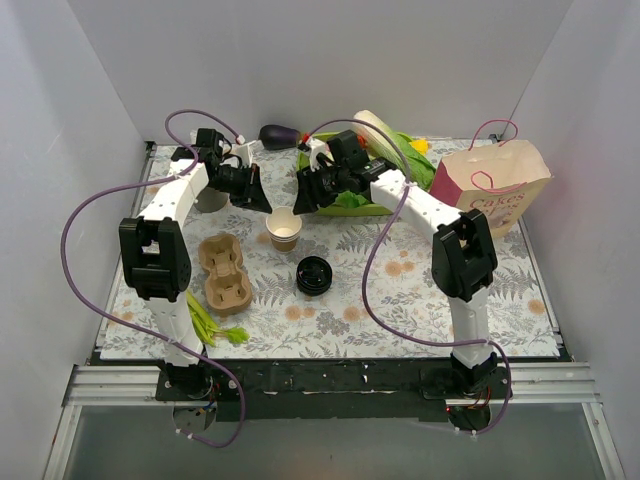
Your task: Pack the takeout coffee
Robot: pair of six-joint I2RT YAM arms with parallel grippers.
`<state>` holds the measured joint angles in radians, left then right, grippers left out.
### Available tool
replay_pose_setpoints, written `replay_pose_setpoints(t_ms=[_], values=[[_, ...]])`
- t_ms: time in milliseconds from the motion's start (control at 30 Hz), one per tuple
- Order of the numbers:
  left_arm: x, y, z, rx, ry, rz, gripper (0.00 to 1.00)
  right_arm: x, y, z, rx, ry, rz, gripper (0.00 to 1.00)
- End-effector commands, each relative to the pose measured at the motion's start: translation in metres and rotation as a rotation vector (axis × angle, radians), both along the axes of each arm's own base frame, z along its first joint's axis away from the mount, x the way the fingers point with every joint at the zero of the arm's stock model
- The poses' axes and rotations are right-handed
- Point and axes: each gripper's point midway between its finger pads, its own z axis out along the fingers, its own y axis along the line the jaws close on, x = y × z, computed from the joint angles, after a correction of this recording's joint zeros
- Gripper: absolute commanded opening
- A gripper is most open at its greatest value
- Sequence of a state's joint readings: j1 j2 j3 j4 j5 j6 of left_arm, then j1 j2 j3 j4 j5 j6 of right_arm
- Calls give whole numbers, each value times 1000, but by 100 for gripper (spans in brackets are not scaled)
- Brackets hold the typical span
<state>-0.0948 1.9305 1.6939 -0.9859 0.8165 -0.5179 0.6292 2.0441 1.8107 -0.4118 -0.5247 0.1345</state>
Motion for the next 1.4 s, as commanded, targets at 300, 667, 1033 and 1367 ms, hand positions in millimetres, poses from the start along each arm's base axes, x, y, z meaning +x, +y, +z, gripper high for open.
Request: replay_pose_setpoints(t_ms=[300, 667, 1033, 1367], values=[[-5, -5, 45, -32, -113, 0, 0, 12, 7, -6, -66, -49, -55, 36], [-2, -7, 45, -42, -115, 2, 0, 11, 7, -11, -82, -44, -52, 1], [1, 4, 104, -50, -369, 108, 57, 9, -18, 42, 170, -115, 181, 1], [-22, -7, 62, -162, -214, 169, 55, 5, -24, 46, 259, -29, 241, 1]])
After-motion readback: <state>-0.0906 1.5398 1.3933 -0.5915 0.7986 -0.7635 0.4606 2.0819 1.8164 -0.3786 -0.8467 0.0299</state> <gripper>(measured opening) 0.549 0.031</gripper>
